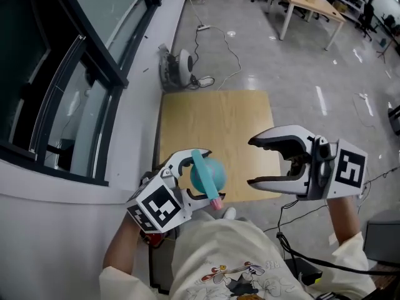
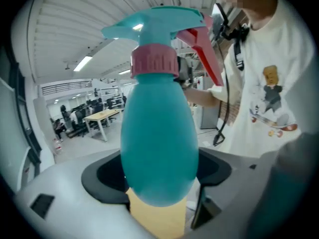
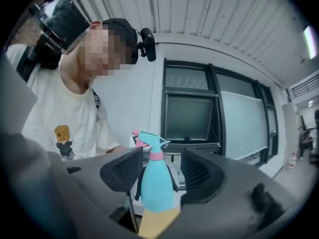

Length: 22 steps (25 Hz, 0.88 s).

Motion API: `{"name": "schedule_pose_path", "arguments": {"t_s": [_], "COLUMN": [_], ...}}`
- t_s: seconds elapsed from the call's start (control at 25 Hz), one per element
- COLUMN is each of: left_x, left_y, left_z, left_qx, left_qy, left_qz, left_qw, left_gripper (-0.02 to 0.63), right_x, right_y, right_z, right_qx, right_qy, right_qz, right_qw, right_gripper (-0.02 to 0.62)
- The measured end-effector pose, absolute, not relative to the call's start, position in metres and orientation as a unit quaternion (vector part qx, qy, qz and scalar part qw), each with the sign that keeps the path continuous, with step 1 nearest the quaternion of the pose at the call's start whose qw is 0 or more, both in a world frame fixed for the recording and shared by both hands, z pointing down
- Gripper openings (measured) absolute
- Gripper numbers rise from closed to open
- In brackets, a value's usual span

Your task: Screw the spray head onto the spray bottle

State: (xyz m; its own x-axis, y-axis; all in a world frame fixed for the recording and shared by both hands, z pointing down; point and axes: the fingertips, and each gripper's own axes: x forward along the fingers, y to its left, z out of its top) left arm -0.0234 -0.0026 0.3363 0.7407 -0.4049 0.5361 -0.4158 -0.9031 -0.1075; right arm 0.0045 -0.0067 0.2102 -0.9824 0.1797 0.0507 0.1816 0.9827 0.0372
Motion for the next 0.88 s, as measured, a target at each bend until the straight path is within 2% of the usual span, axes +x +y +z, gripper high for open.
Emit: {"name": "schedule_pose_path", "arguments": {"t_s": [0.2,0.36,0.48,0.68,0.8,0.84,0.88], "left_x": [0.001,0.018,0.031,0.040,0.042,0.043,0.044], "left_y": [0.039,0.064,0.073,0.083,0.084,0.085,0.086], "left_z": [0.336,0.337,0.338,0.340,0.341,0.342,0.343], "left_qx": [0.964,0.965,0.963,0.954,0.950,0.948,0.947], "left_qy": [-0.059,0.040,0.082,0.122,0.136,0.140,0.144], "left_qz": [0.260,0.260,0.257,0.275,0.282,0.284,0.287], "left_qw": [-0.001,0.004,0.005,-0.007,-0.009,-0.009,-0.010], "left_gripper": [0.407,0.407,0.407,0.407,0.407,0.407,0.407], "right_x": [-0.008,-0.013,-0.007,0.002,0.002,0.003,0.004], "right_y": [0.021,0.029,0.044,0.075,0.078,0.078,0.078], "right_z": [0.216,0.212,0.214,0.230,0.230,0.231,0.233], "right_qx": [-0.268,-0.353,-0.428,-0.510,-0.526,-0.531,-0.533], "right_qy": [-0.963,-0.934,-0.902,-0.857,-0.846,-0.843,-0.842], "right_qz": [0.028,0.060,0.058,0.038,0.054,0.056,0.054], "right_qw": [0.028,0.005,0.014,0.071,0.067,0.064,0.063], "right_gripper": [0.230,0.230,0.230,0.229,0.227,0.215,0.160]}}
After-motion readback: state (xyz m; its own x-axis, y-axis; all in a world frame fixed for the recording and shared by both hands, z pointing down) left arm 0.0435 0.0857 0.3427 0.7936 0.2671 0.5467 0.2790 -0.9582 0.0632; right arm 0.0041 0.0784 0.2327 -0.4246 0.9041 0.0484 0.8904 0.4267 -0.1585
